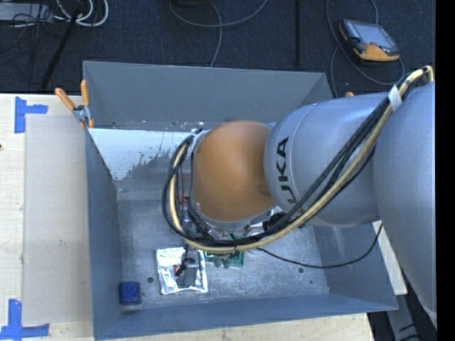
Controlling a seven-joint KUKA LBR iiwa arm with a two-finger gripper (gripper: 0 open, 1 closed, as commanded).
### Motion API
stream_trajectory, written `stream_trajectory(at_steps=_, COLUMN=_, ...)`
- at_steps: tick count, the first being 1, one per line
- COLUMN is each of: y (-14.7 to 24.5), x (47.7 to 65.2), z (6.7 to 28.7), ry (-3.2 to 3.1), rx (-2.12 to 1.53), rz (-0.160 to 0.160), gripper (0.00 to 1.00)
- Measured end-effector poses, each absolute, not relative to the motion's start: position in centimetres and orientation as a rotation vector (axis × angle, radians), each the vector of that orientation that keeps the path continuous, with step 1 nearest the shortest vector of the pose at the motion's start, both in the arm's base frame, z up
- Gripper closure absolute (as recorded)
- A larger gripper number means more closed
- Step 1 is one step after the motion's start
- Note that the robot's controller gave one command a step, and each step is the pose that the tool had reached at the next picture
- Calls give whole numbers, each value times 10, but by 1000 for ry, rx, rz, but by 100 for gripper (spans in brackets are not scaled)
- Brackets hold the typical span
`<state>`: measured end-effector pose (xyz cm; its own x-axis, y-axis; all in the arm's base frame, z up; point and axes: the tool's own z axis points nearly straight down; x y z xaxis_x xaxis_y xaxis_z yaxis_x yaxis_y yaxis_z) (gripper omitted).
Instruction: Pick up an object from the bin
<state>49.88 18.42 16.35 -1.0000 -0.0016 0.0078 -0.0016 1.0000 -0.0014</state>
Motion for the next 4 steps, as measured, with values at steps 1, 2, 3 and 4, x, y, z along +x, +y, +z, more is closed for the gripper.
stream_trajectory(at_steps=1, y=175, x=533, z=67, ry=-3045, rx=748, rz=0, gripper=0)
stream_trajectory(at_steps=2, y=133, x=503, z=69, ry=-3134, rx=128, rz=2, gripper=0)
stream_trajectory(at_steps=3, y=133, x=504, z=69, ry=-3136, rx=125, rz=0, gripper=100)
stream_trajectory(at_steps=4, y=114, x=494, z=213, ry=-3149, rx=-2, rz=-2, gripper=100)
